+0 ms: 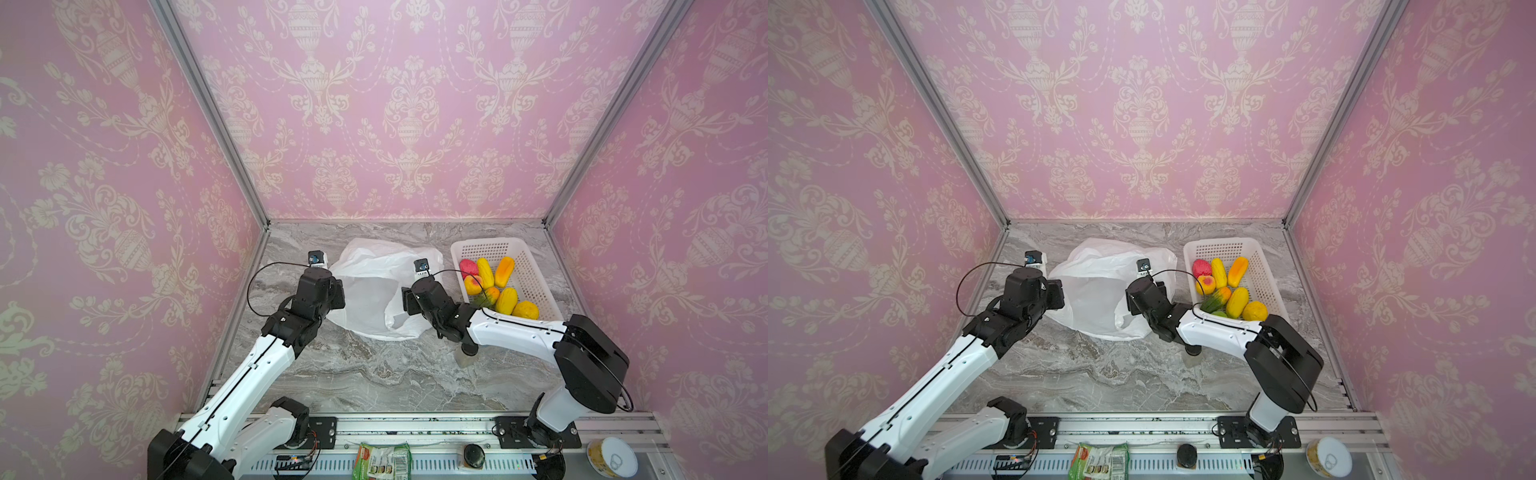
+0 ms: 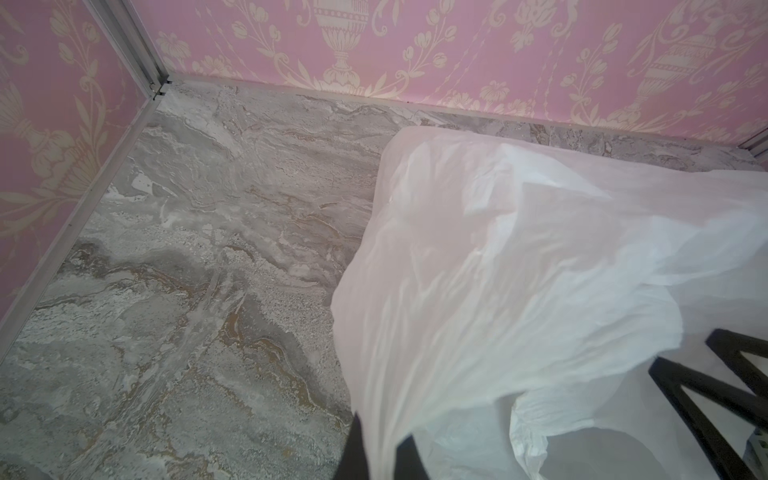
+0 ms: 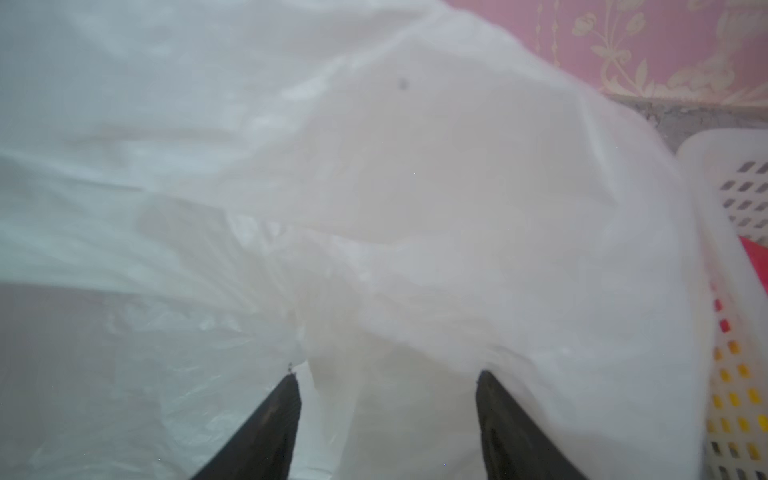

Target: Untie the knot of the plastic bag and take out the fruit

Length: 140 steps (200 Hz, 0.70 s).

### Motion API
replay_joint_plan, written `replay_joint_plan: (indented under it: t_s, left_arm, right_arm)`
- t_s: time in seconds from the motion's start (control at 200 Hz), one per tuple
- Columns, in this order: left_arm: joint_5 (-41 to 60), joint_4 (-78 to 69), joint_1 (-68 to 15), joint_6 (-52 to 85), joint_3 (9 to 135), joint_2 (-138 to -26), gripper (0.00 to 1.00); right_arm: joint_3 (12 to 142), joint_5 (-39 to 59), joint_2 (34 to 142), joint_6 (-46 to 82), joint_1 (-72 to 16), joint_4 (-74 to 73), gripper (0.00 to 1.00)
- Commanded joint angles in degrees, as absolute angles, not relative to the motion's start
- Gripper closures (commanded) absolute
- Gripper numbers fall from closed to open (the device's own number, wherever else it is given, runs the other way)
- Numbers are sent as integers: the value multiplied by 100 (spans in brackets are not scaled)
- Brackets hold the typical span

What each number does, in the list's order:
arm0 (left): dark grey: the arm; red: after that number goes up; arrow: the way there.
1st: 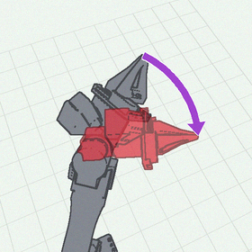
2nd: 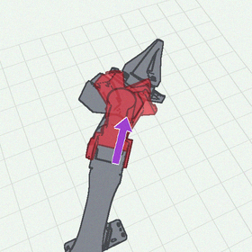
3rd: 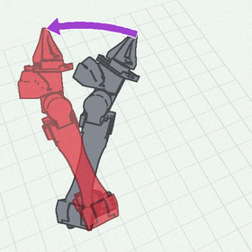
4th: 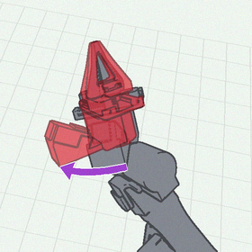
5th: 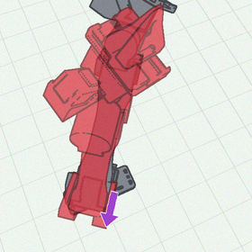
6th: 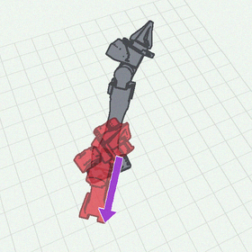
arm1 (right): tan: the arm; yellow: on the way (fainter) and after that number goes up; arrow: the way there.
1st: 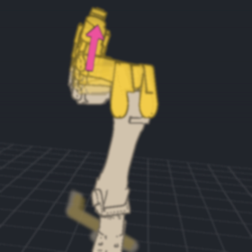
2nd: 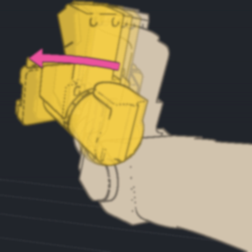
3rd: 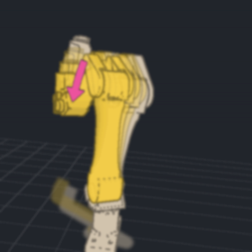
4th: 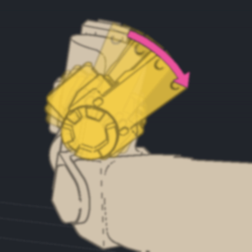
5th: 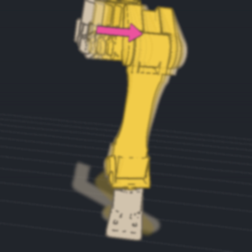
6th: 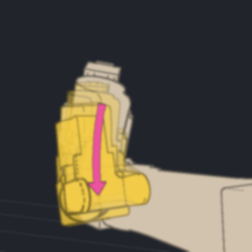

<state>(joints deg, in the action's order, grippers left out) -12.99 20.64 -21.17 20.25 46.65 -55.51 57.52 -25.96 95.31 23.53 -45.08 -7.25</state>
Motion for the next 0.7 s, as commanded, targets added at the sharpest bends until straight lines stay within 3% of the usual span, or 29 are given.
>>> replay_joint_plan:
  t_s: [0.0, 0.1, 0.215, 0.41, 0.525, 0.696]
  left_arm:
    - [-1391, 2307, -2074, 1956, 4606, -5238, 100]
    - [-1285, 2308, -2074, 2002, 4601, -5057, 100]
    - [-772, 2200, -2100, 2089, 4664, -5227, 100]
    - [-568, 1551, -2121, 2012, 4971, -6606, 100]
    - [-463, 1189, -2101, 1914, 5343, -7650, 100]
    - [-24, 1091, -2101, 1876, 6142, -8896, 100]
  right_arm:
    - [6285, -2360, 9929, 2688, -3893, -619, 46]
    - [6644, -1633, 10260, 2787, -3429, -786, 59]
    - [7166, -639, 10658, 2857, -3144, -1103, 63]
    - [8499, -225, 11373, 2842, -3078, -298, 66]
    - [8767, -307, 11258, 2749, -3068, -69, 57]
    - [8307, -975, 10233, 2450, -3021, 60, 30]
